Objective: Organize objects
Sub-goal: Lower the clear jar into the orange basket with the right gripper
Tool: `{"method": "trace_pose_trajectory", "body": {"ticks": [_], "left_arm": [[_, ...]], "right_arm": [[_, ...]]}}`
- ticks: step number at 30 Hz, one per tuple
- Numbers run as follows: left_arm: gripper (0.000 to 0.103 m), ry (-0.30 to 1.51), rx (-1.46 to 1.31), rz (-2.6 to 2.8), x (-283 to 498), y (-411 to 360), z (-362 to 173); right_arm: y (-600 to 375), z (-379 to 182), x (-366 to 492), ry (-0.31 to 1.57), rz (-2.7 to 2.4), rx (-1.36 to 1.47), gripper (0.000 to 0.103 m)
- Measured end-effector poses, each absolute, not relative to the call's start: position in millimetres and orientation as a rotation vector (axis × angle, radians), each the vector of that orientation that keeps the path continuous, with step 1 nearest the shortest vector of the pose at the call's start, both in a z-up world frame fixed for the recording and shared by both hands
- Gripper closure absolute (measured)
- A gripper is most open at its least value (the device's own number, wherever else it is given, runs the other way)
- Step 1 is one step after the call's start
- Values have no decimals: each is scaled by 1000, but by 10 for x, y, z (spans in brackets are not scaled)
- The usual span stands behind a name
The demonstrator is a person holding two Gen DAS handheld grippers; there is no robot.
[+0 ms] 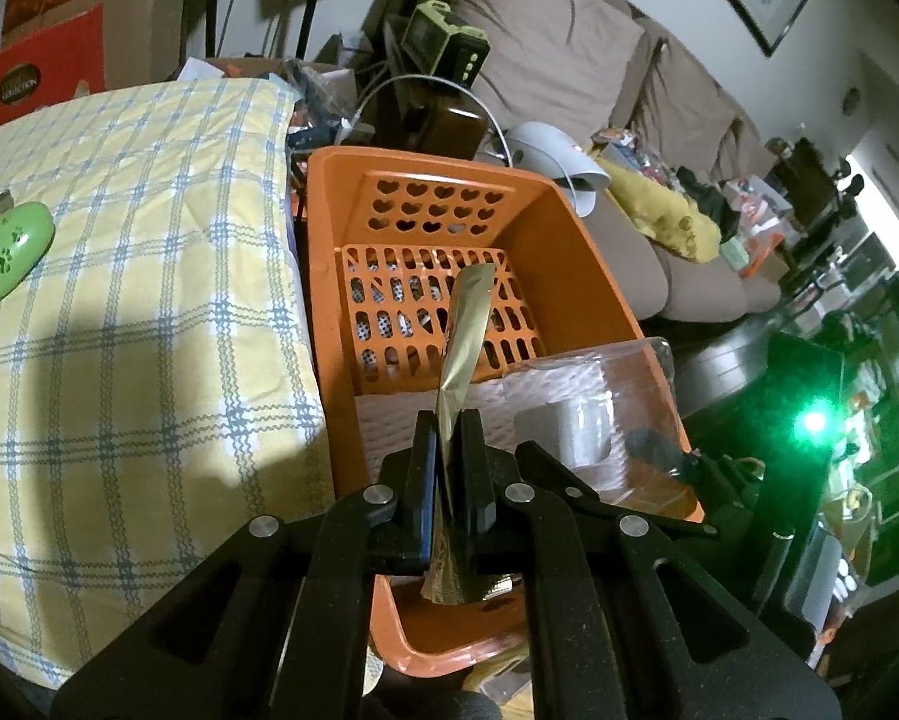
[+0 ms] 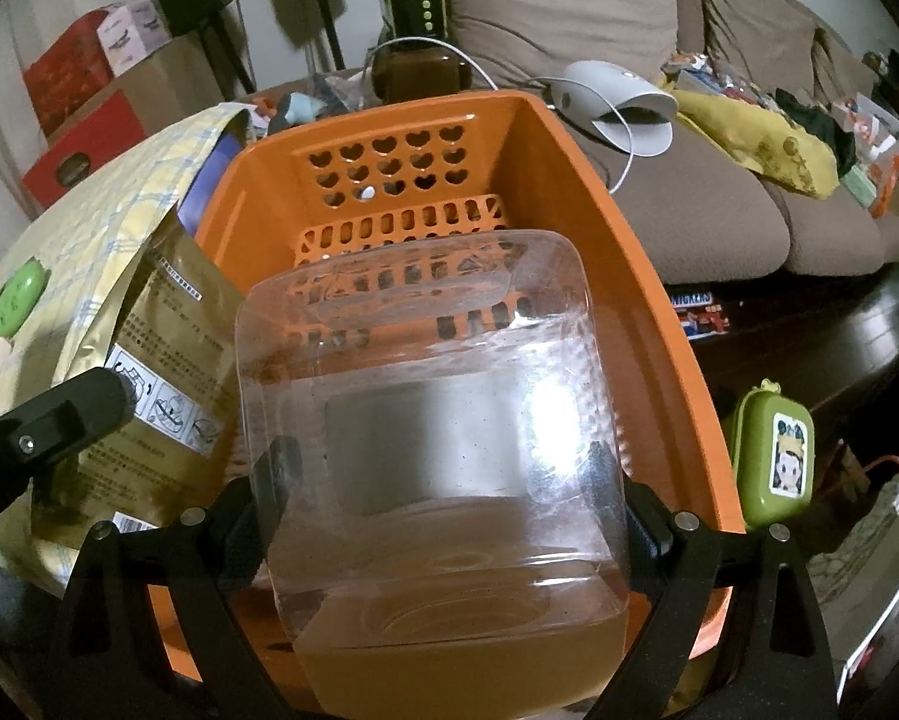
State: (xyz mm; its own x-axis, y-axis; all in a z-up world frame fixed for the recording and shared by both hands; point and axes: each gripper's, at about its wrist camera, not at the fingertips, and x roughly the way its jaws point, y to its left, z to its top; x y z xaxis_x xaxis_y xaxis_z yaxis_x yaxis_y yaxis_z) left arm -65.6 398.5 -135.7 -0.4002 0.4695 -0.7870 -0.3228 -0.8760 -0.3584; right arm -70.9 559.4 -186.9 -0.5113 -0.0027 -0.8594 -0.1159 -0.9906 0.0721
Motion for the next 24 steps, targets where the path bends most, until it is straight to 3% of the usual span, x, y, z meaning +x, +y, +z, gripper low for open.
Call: {"method": "trace_pose_trajectory", "body": {"ticks": [24], "left_arm": [[96, -168, -1354, 2293, -597, 4046, -1447]], "right_arm": [[5535, -1855, -733, 154, 2673, -1510, 10]]}}
